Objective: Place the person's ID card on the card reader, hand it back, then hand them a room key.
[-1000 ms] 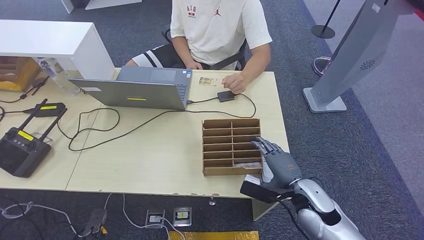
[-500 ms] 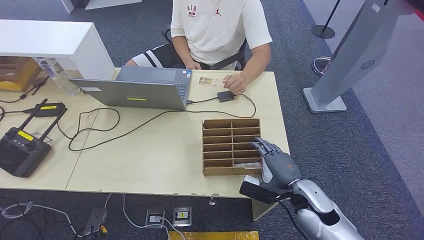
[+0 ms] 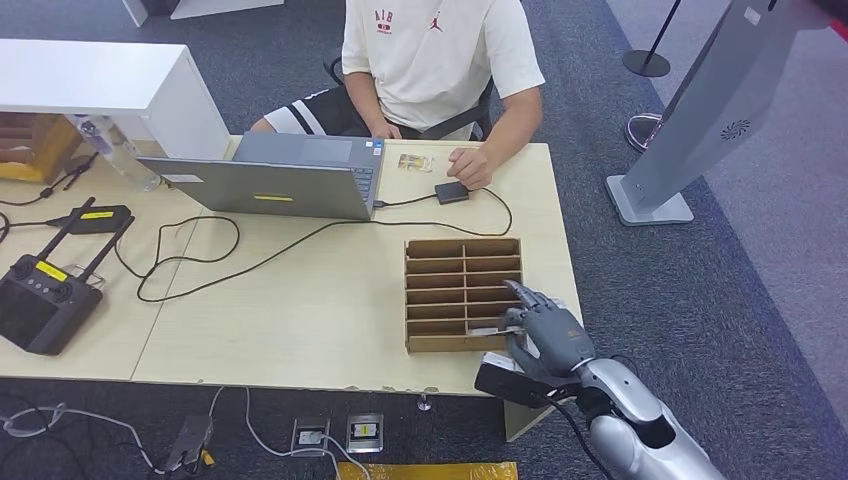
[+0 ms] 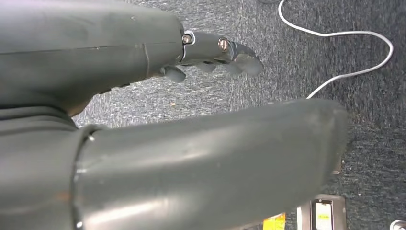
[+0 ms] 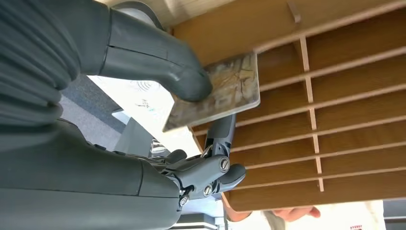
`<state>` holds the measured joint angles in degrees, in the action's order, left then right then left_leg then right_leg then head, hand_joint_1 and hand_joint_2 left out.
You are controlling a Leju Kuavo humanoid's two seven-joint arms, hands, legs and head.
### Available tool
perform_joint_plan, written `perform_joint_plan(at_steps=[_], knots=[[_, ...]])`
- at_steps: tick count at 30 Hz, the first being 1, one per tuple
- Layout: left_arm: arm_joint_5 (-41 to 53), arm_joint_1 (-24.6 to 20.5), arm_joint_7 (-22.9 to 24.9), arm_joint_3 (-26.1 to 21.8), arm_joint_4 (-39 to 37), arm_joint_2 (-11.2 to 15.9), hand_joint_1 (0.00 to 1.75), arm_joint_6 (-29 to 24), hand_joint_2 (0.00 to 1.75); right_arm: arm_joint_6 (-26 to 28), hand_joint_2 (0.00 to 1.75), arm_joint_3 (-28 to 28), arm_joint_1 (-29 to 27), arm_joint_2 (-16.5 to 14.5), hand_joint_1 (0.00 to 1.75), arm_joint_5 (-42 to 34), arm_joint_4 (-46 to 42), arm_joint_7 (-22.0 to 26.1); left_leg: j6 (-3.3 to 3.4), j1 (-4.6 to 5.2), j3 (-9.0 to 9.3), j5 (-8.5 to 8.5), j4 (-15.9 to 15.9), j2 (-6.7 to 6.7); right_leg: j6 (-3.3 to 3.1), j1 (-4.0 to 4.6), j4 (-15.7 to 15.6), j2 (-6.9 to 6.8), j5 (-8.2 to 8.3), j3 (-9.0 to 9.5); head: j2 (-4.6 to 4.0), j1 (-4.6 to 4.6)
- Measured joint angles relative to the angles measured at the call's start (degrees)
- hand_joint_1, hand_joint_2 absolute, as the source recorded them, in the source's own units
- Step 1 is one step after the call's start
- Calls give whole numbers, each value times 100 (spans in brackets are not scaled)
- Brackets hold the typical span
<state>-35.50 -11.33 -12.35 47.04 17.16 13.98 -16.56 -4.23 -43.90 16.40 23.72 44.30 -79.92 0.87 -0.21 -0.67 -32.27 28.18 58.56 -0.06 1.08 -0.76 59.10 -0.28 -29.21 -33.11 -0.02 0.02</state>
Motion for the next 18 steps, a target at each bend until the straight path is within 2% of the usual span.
perform_joint_plan(at_steps=[11, 18], knots=[[-63, 42, 0, 0, 0, 22, 0, -14, 0, 17, 175, -32, 53, -26, 175, 27, 38, -5, 0, 0, 0, 0, 0, 0, 0, 0, 0, 0, 0, 0, 0, 0], [-78, 66, -46, 0, 0, 29, 0, -53, 0, 385, 175, 11, 83, -50, 175, 203, 37, -117, 0, 0, -1, 0, 0, 0, 0, 0, 1, 0, 0, 1, 0, 1]])
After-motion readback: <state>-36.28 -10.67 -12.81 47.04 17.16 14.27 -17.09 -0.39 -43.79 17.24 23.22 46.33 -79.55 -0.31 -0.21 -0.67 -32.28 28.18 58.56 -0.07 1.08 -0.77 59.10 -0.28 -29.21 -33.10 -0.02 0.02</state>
